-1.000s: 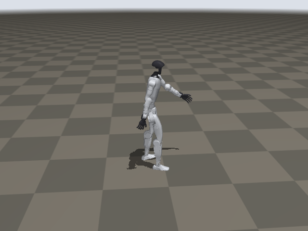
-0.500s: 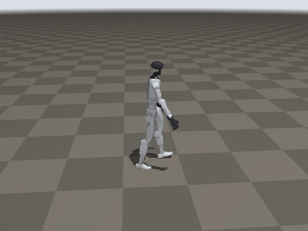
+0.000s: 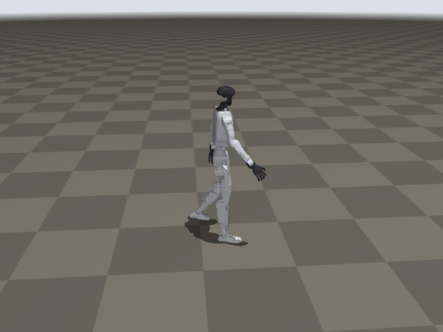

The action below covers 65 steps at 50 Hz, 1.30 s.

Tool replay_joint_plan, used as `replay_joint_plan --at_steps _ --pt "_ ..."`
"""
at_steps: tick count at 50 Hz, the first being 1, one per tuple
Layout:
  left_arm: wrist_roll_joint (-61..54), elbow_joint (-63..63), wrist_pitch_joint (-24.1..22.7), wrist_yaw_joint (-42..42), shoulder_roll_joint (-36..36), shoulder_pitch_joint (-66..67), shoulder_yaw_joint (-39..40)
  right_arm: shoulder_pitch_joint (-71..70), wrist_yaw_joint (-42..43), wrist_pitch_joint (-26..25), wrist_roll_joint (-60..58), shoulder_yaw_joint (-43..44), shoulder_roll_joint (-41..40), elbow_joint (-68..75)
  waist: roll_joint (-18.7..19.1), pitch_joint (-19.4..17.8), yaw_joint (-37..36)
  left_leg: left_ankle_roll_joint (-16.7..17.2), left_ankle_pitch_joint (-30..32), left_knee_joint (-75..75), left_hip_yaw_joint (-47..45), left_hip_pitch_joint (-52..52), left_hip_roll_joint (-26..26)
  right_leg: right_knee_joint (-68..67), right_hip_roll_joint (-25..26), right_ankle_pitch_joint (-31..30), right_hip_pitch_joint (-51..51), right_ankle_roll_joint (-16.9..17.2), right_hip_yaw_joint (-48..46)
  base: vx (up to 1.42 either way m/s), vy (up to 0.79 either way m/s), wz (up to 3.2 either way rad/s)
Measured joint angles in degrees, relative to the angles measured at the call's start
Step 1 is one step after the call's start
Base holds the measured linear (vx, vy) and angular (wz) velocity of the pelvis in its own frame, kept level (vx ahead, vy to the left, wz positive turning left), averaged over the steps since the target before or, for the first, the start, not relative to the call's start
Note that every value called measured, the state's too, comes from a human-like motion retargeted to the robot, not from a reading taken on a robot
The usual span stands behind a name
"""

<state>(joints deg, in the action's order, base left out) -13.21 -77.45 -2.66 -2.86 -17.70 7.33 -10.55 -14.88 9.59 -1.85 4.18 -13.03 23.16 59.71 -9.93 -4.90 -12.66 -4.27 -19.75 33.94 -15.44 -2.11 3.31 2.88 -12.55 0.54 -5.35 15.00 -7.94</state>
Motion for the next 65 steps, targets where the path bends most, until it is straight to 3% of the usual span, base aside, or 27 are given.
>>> replay_joint_plan --at_steps 5,9,15,18,20,25,31,34,37,40,43,48,52,60,65 --pt "-4.00 -0.24 -3.38 -6.17 0.35 -19.02 0.50 8.48 -3.95 -1.23 -6.81 -2.92 -6.05 10.46 2.07 -0.29 2.53 6.83 0.88 -18.20 3.07 -8.74 -2.53 0.91 3.99 -3.53 -3.11 0.00 -4.00 -0.49 0.03 0.52" --pt "-3.90 -0.19 -5.06 -4.88 0.77 -34.72 -0.43 14.36 -9.69 -0.71 -11.90 -5.20 -10.19 16.15 3.25 -1.77 5.72 11.79 -1.87 -29.10 3.23 -10.96 -4.02 2.11 5.80 -5.82 -5.61 0.00 -7.86 -0.59 0.05 0.62" --pt "-1.58 4.69 -6.62 -0.71 -1.13 -51.69 -4.83 20.41 -16.66 -0.33 -17.84 -7.63 -13.35 18.23 4.27 -6.33 11.58 14.70 -0.56 -37.09 3.94 -11.64 -4.51 2.12 6.00 -2.82 -6.97 0.00 -8.86 -0.54 0.18 0.50" --pt "-2.87 9.53 -7.14 -0.04 -3.08 -54.96 -7.10 21.63 -18.17 -0.77 -18.54 -8.65 -13.70 18.62 4.79 -8.10 14.44 13.63 0.78 -37.99 5.64 -11.44 -3.49 1.48 4.38 -1.48 -5.32 0.00 -7.31 -0.43 0.43 0.45" --pt "-5.11 13.23 -6.88 0.25 -4.11 -55.53 -8.00 21.46 -18.38 -1.23 -17.66 -9.07 -13.22 19.14 4.94 -8.85 16.58 11.19 1.66 -37.59 7.66 -10.52 -0.94 -1.23 0.83 -1.02 -3.90 0.00 -7.45 -0.44 0.56 0.46" --pt "-11.50 20.61 -3.78 2.00 -6.42 -51.72 -7.41 17.55 -17.03 -2.52 -14.02 -7.54 -12.46 21.01 8.99 -6.44 14.25 9.15 4.49 -36.66 4.87 -4.79 -5.14 -22.38 5.45 4.03 -8.22 -10.44 -5.36 -0.46 0.19 -0.56" --pt "-15.87 22.28 -0.64 1.36 -4.82 -39.08 -3.36 8.52 -10.48 -4.25 -12.42 -0.07 -10.62 22.98 11.06 -2.11 8.95 8.42 6.01 -35.81 0.91 0.11 -7.46 -46.62 9.00 11.66 -7.60 -13.44 -1.30 -0.38 0.06 -0.70" --pt "-15.66 19.45 -0.30 0.75 -3.11 -30.46 -1.16 2.43 -6.81 -4.21 -11.41 2.80 -9.16 22.78 11.13 -0.07 6.38 8.81 7.30 -35.96 -1.45 2.48 -7.37 -46.80 10.29 9.97 -2.57 -12.15 0.84 -0.40 -0.02 -0.65" --pt "-13.19 14.03 -0.25 0.19 -1.20 -21.66 1.00 -4.39 -3.99 -3.69 -10.43 4.38 -7.73 21.67 10.85 1.36 3.74 9.62 9.30 -36.52 -4.15 4.94 -6.89 -38.40 11.49 6.38 4.14 -10.26 3.53 -0.46 -0.06 -0.69" --pt "-9.23 6.83 0.26 -0.28 0.51 -13.64 3.29 -11.48 -1.82 -3.02 -9.66 4.84 -6.44 19.58 10.39 1.69 1.30 11.20 11.86 -37.19 -7.03 7.47 -6.28 -24.11 10.95 10.42 10.67 -10.18 4.22 -0.52 -0.10 -0.64" --pt "-3.21 -1.28 0.82 -0.08 2.14 -7.39 6.57 -19.06 -0.25 -2.14 -8.38 4.32 -5.33 17.02 10.22 -0.17 -0.42 12.71 14.41 -38.00 -9.56 9.13 -5.68 -11.26 10.29 14.52 15.25 -9.44 4.77 -0.57 -0.12 -0.51" --pt "3.42 -9.23 1.71 1.88 4.58 2.27 11.22 -27.56 1.22 -0.27 -6.51 2.65 -3.84 10.54 11.02 -3.82 -2.33 13.46 15.18 -38.26 -12.72 10.90 -6.30 -0.75 10.02 12.40 17.38 -7.56 6.53 -0.56 -0.11 -0.36" --pt "-0.41 -9.06 2.54 4.16 6.21 7.73 11.09 -29.61 1.11 1.00 -5.22 0.87 -2.83 5.00 9.93 -5.83 -2.62 10.75 13.10 -36.65 -14.08 11.05 -5.79 1.45 8.52 9.67 14.86 -4.43 6.70 -0.53 -0.08 -0.09" --pt "-10.75 -5.96 4.27 2.06 7.40 4.06 4.60 -21.15 -1.63 0.07 -1.66 -1.48 -2.98 3.28 1.71 -5.51 2.10 -1.02 3.07 -18.96 -12.00 9.60 -0.13 -0.57 -0.06 4.48 5.01 -0.51 4.10 -0.43 -0.03 0.48" --pt "-8.00 -6.21 2.97 -5.54 6.76 -6.50 3.91 -8.76 -0.20 -2.63 -2.15 -0.72 -5.39 11.08 0.36 -3.35 7.45 -2.15 -3.63 -6.13 -5.81 5.16 -0.35 -1.29 -2.13 2.94 2.95 -0.13 0.55 -0.31 0.05 0.80"
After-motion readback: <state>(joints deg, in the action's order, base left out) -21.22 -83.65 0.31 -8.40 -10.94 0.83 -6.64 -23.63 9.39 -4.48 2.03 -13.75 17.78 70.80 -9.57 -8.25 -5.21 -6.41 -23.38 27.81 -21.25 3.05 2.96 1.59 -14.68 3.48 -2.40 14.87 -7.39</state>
